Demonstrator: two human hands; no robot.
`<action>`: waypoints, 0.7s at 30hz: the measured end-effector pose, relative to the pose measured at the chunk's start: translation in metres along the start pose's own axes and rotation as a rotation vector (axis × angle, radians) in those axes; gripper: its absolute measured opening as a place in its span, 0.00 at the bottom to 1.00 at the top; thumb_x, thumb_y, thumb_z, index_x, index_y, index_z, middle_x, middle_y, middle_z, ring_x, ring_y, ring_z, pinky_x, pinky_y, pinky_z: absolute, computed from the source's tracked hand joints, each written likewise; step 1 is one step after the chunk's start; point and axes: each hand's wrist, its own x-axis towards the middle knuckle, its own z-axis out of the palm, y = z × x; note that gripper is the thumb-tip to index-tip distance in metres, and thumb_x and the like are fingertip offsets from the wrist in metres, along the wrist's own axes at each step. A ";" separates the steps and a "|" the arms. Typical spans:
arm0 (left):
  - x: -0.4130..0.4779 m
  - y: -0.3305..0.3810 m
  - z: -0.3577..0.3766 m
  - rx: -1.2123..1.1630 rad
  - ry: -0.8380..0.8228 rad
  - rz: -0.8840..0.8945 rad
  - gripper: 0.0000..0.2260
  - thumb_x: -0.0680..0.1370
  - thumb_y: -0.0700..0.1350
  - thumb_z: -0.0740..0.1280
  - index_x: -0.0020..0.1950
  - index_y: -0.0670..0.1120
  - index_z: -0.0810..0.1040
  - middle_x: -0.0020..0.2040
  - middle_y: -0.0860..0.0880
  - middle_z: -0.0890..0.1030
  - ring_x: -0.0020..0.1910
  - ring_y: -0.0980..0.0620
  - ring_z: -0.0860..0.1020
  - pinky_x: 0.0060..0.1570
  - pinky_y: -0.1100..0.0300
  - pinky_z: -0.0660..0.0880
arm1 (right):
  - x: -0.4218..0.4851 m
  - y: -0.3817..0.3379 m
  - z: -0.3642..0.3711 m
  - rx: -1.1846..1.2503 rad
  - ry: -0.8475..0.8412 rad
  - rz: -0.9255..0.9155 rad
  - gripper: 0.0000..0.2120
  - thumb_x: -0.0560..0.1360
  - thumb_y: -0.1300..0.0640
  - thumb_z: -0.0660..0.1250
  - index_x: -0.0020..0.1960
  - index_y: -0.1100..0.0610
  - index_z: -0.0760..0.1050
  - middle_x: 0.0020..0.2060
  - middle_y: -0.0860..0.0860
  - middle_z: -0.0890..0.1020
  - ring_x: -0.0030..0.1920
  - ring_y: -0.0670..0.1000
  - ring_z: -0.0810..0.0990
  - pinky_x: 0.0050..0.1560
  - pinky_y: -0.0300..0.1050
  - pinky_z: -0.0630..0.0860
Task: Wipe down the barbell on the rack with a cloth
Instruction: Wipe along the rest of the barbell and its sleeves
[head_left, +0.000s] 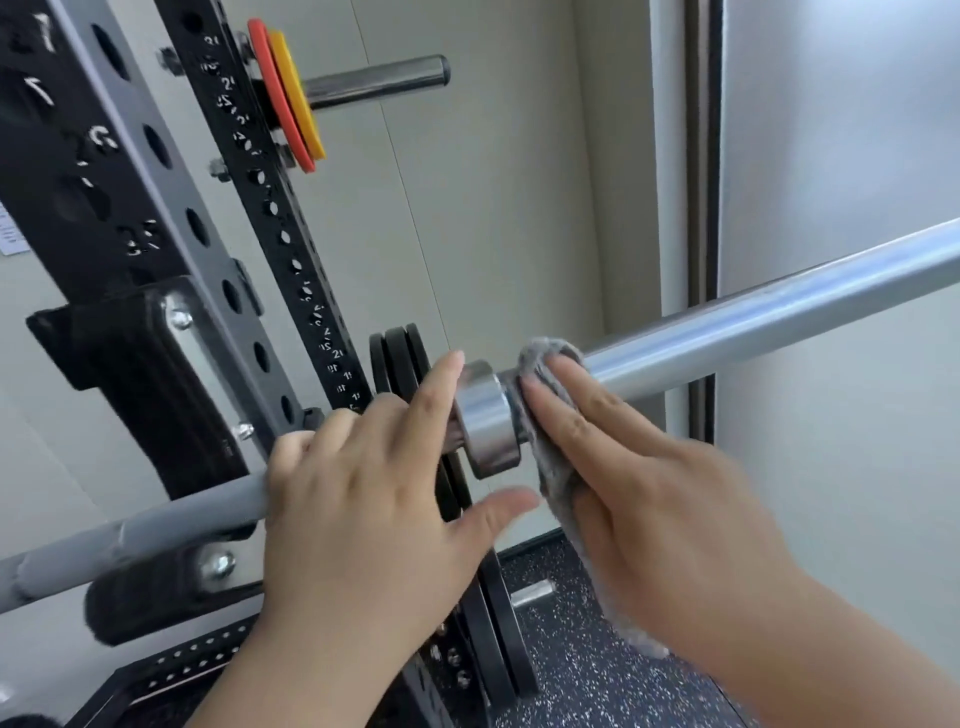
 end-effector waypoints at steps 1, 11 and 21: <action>0.002 0.001 0.000 -0.026 0.029 0.003 0.39 0.76 0.77 0.47 0.80 0.56 0.62 0.51 0.54 0.82 0.47 0.44 0.80 0.50 0.46 0.72 | 0.004 0.001 0.003 -0.011 0.010 -0.011 0.30 0.80 0.57 0.65 0.82 0.51 0.65 0.81 0.44 0.64 0.70 0.46 0.78 0.41 0.50 0.86; 0.013 0.010 -0.005 -0.086 0.172 -0.117 0.30 0.84 0.66 0.43 0.68 0.53 0.78 0.34 0.57 0.74 0.34 0.45 0.78 0.40 0.52 0.69 | 0.002 0.032 -0.010 -0.094 0.087 0.098 0.26 0.81 0.57 0.64 0.78 0.50 0.71 0.78 0.44 0.70 0.55 0.52 0.87 0.34 0.49 0.82; 0.015 0.013 -0.001 -0.043 0.167 -0.120 0.30 0.84 0.64 0.44 0.71 0.51 0.77 0.34 0.52 0.78 0.34 0.43 0.80 0.38 0.52 0.71 | 0.005 0.031 -0.015 -0.038 -0.014 0.068 0.31 0.78 0.54 0.58 0.81 0.48 0.67 0.80 0.43 0.66 0.49 0.53 0.89 0.34 0.52 0.84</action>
